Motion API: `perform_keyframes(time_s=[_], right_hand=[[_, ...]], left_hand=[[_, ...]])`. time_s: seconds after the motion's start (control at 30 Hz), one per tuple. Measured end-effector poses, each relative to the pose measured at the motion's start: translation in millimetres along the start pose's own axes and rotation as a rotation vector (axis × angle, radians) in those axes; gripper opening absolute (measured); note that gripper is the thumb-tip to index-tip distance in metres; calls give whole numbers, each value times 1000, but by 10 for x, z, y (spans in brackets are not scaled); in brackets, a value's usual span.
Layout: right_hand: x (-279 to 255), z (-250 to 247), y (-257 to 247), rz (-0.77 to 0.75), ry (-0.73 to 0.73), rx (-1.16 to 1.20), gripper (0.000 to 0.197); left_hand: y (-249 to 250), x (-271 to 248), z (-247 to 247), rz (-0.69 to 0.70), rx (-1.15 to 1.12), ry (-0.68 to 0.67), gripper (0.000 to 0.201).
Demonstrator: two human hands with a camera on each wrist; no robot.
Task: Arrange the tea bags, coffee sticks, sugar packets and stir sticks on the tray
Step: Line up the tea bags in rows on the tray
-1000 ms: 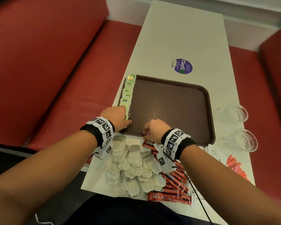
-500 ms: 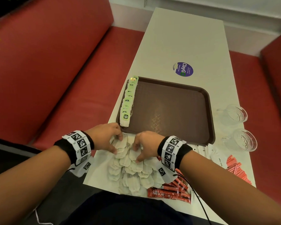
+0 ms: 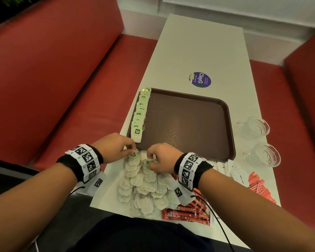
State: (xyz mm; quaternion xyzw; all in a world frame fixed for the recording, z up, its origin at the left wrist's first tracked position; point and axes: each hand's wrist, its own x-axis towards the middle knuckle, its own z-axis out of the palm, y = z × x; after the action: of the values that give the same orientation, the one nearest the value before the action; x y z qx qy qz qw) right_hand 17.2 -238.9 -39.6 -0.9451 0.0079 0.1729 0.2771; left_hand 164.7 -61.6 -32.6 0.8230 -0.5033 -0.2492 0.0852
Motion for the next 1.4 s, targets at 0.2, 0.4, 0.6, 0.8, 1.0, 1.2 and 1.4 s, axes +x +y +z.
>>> perform_keyframes(time_s=[0.2,0.4,0.6,0.8,1.0,1.2,1.4], right_hand=[[-12,-137,91,67,262,202,23],[38,-277,75,25,322,327,17],[167,-227,200,56,401,349,19],[212,-333,283,85,455,490,21],[317,-415,471,233,528,579,17],[369,-518,596,281,508,744,17],[378,-558,702,289,498,747,12]], left_hand=[[80,88,-179,32,-106,129,5],[300,179,-320,145,-120,210,5],[467,258,-337,181,-173,384,3],[356,464,-216,-47,-374,311,13],[237,986,-369,-184,-347,401,11],[-32,1827,-683,-357,-277,424,13],[-111,2412,-799,-463,-195,390,21]])
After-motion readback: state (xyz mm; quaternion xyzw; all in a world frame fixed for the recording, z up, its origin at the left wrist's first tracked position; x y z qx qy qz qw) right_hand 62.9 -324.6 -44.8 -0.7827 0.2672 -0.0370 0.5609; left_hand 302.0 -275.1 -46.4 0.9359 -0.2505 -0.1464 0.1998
